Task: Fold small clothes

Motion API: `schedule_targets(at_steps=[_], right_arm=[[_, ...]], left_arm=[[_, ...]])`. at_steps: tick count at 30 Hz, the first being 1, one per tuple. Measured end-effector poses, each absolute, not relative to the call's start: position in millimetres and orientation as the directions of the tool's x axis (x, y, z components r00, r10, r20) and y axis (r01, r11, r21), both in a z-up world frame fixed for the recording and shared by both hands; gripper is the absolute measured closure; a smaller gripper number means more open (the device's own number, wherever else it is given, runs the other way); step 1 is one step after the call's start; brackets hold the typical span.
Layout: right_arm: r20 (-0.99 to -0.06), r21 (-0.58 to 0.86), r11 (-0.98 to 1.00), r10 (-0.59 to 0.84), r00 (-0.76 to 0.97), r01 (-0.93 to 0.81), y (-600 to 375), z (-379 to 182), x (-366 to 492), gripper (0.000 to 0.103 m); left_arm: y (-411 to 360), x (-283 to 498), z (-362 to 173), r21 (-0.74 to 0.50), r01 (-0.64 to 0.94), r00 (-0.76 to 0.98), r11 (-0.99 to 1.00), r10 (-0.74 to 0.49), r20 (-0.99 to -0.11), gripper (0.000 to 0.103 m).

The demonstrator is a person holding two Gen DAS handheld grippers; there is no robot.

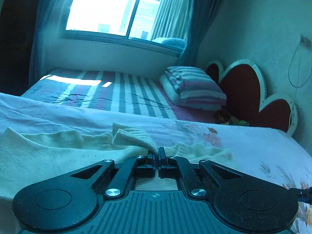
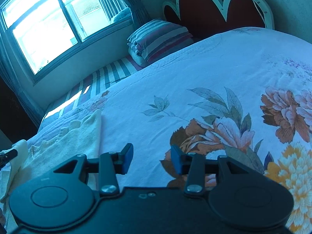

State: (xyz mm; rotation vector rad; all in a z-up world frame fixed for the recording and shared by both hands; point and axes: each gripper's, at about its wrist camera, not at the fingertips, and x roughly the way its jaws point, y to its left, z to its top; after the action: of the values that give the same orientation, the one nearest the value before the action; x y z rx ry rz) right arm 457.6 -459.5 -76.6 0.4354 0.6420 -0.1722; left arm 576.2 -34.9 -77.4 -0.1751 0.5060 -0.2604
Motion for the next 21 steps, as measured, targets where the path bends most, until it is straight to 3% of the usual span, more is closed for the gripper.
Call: schedule_targets(at_steps=[11,12,13,14,15,19,21], right_arm=[[-0.611,0.371,0.880,-0.009,0.791,0.297,-507.0,-79.9,464.0,0.059],[-0.611,0.375,0.878,-0.007,0.792,0.296,-508.1,-79.3,463.9,0.059],[-0.608,0.377,0.879,-0.003,0.794,0.293,-508.3,-78.2,464.1,0.059],[-0.604,0.380,0.879,0.001,0.797,0.288,-507.2,-77.0,464.4,0.058],[-0.597,0.388,0.879,0.011,0.802,0.277,-504.0,-75.5,464.9,0.057],[-0.562,0.420,0.890,0.098,0.822,0.180,-474.1,-70.6,473.6,0.060],[-0.550,0.444,0.889,0.167,0.819,0.117,-452.2,-71.7,480.9,0.063]], left_arm=[[-154.5,562.8,-92.3,-0.136,0.377,0.734,0.916,-0.385,-0.559,0.100],[-158.8,558.7,-91.6,-0.133,0.383,0.728,0.914,-0.387,-0.565,0.082],[-157.8,550.9,-88.7,-0.146,0.400,0.731,0.905,-0.411,-0.545,0.047],[-151.4,543.9,-85.8,-0.159,0.395,0.749,0.905,-0.417,-0.514,0.032],[-141.9,534.3,-81.3,-0.154,0.377,0.777,0.913,-0.402,-0.483,0.026],[-71.6,517.3,-82.0,-0.130,0.267,0.837,0.955,-0.296,-0.461,0.026],[-26.6,507.4,-90.9,-0.081,0.157,0.856,0.984,-0.177,-0.486,0.026]])
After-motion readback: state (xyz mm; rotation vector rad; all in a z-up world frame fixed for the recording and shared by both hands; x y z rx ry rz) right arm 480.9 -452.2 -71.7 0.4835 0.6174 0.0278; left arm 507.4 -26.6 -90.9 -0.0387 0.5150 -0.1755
